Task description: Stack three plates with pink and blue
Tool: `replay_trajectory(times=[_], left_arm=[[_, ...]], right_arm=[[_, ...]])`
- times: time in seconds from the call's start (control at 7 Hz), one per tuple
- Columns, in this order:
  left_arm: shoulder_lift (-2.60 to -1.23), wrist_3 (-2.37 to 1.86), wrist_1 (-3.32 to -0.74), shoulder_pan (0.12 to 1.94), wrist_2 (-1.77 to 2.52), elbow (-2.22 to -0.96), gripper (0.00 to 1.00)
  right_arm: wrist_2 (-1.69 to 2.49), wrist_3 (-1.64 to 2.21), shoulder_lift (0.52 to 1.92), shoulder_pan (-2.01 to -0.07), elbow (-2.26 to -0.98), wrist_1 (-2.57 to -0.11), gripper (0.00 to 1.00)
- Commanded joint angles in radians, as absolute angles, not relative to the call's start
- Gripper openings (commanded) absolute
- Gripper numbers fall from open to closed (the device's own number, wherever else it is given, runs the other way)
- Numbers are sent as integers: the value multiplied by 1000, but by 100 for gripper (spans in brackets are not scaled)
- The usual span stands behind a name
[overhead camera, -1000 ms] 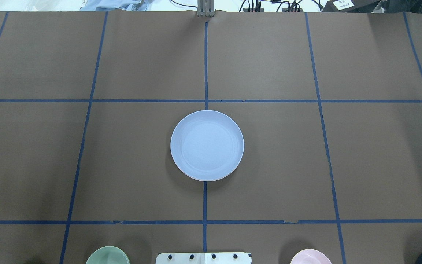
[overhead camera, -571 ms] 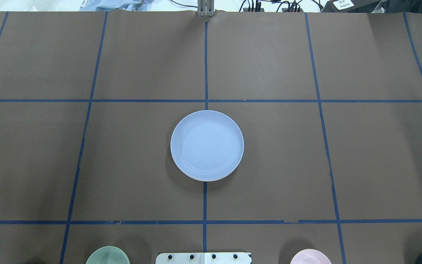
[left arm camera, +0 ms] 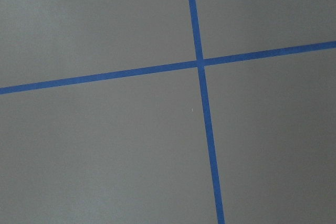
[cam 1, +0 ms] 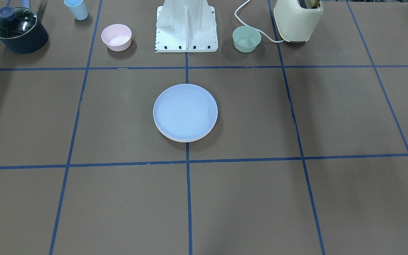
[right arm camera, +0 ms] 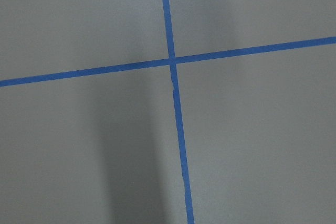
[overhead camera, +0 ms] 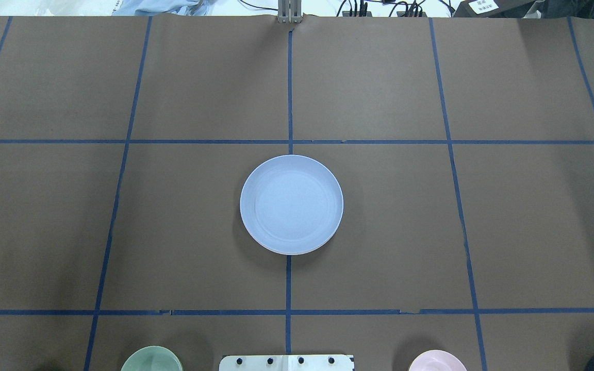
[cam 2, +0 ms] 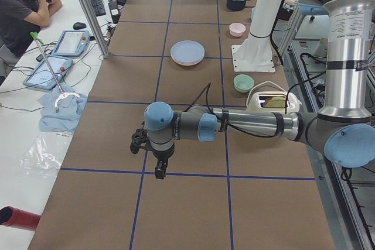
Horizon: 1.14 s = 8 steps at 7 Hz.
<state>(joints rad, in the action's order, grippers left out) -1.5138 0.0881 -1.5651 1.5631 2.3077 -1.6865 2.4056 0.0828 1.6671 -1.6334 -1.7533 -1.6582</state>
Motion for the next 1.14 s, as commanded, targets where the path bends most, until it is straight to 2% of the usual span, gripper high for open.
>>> replay_trajectory(times=[0.0,1.0], left_arm=[[-1513,83,-1562,1563,2385,-1675,100],[-1520,34,-1563,1562,2381,-1677,100]], right_arm=[[2405,83,1666,-1634,-1753,-1658,100],[2396,84,1664,-1632,-1753,-1658,100]])
